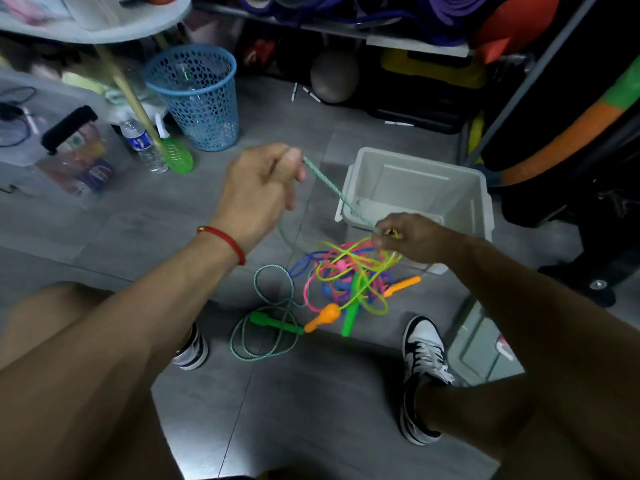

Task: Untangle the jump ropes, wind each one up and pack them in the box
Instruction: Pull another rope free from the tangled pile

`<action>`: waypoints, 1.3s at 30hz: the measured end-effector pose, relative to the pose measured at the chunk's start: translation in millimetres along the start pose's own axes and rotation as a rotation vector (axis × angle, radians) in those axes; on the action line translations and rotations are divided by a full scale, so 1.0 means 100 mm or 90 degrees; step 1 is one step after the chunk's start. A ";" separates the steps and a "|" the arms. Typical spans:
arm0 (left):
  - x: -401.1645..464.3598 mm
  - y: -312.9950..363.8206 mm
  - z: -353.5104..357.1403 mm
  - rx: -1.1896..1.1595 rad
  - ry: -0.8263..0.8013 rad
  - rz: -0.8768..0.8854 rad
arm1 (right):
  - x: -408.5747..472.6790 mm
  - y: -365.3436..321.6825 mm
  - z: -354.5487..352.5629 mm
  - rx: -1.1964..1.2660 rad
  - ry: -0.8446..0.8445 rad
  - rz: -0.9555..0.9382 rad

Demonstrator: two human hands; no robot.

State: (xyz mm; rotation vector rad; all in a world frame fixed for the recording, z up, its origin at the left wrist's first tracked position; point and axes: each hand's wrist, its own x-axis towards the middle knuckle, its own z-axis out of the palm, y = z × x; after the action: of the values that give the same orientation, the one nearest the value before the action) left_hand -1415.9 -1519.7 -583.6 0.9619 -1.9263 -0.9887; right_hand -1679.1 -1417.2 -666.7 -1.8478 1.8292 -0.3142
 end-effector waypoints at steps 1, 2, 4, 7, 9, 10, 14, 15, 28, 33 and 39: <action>0.03 -0.03 -0.07 0.002 0.044 -0.025 | 0.02 -0.02 -0.08 0.009 0.038 -0.009; 0.08 -0.09 -0.14 0.024 0.075 -0.062 | 0.04 -0.06 -0.18 0.017 0.059 -0.009; 0.19 -0.21 -0.28 0.211 0.056 -0.144 | 0.06 -0.15 -0.35 0.036 0.064 -0.004; 0.17 -0.30 -0.37 0.564 -0.173 -0.263 | 0.03 -0.28 -0.46 0.046 0.055 -0.009; 0.09 -0.29 -0.25 0.590 -0.312 -0.259 | -0.01 -0.40 -0.52 0.052 0.034 -0.022; 0.04 -0.27 -0.15 0.531 -0.359 -0.250 | -0.03 -0.46 -0.53 0.050 0.021 -0.027; -0.13 -0.01 0.30 0.113 -0.478 -0.242 | -0.05 -0.68 -0.51 -0.003 0.001 -0.055; -0.19 0.07 0.38 0.049 -0.505 -0.233 | -0.05 -0.72 -0.48 -0.017 -0.008 -0.060; -0.14 -0.13 0.28 0.162 -0.292 -0.065 | -0.05 -0.41 -0.39 0.082 -0.114 0.013; -0.13 -0.15 0.25 0.080 -0.328 -0.147 | -0.05 -0.57 -0.44 0.219 -0.041 0.026; -0.15 -0.01 0.36 -0.071 -0.276 -0.210 | -0.03 -0.79 -0.27 0.175 0.026 0.063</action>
State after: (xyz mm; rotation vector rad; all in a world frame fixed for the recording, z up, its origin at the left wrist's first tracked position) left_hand -1440.1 -1496.1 -603.5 1.0898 -2.0653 -1.5862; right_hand -1624.7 -1422.9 -603.3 -1.5702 1.7956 -0.5411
